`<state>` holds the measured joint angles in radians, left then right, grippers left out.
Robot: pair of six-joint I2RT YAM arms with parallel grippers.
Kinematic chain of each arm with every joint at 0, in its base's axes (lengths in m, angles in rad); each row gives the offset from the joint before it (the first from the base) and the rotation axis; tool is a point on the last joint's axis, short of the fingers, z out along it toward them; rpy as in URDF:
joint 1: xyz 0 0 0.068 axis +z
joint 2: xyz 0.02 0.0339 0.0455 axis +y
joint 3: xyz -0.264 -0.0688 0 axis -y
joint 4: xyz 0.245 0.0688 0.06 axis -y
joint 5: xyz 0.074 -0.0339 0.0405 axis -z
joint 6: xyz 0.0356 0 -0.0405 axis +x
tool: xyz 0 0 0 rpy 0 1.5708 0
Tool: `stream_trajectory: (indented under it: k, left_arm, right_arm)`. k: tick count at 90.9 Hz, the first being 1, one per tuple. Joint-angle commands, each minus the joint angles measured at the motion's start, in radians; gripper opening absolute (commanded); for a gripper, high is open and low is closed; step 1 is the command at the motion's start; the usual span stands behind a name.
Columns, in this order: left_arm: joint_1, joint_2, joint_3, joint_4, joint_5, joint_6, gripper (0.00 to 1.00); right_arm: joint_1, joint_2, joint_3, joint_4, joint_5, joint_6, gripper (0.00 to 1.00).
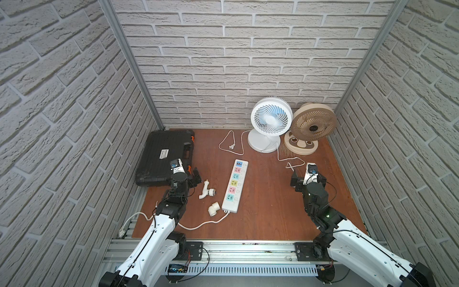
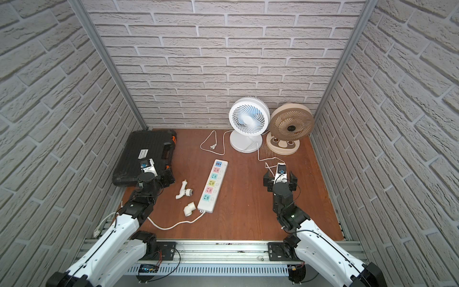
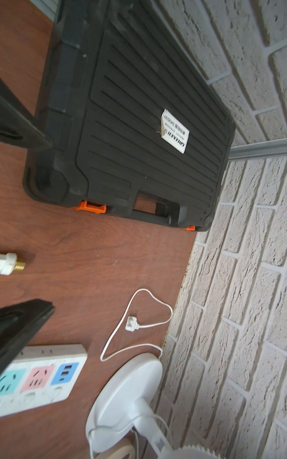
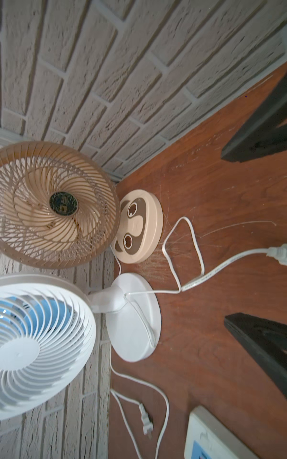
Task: Unplug the desk fan from the power strip
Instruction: Reset both arms
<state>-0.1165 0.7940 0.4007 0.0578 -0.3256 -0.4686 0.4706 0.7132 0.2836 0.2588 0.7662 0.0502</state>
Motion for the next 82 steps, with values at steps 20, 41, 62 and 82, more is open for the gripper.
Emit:
stream_trajectory:
  k: [20,41,62,82]
  left_arm:
    - [0.009,0.184,-0.124,0.542,-0.181,0.321,0.98]
    - [0.027,0.485,-0.140,0.819,-0.184,0.492,0.98]
    - [0.096,0.689,-0.118,0.978,-0.049,0.461,0.98]
    - [0.127,0.757,-0.062,0.914,0.129,0.470,0.98]
  right_arm:
    - [-0.176,0.145,-0.078,0.358,0.051,-0.043,0.99]
    - [-0.277,0.407,-0.077,0.562,-0.036,-0.002,0.99]
    - [-0.315,0.652,-0.056,0.759,-0.127,-0.039,0.99]
    - [-0.353,0.760,0.057,0.674,-0.324,-0.069,0.99]
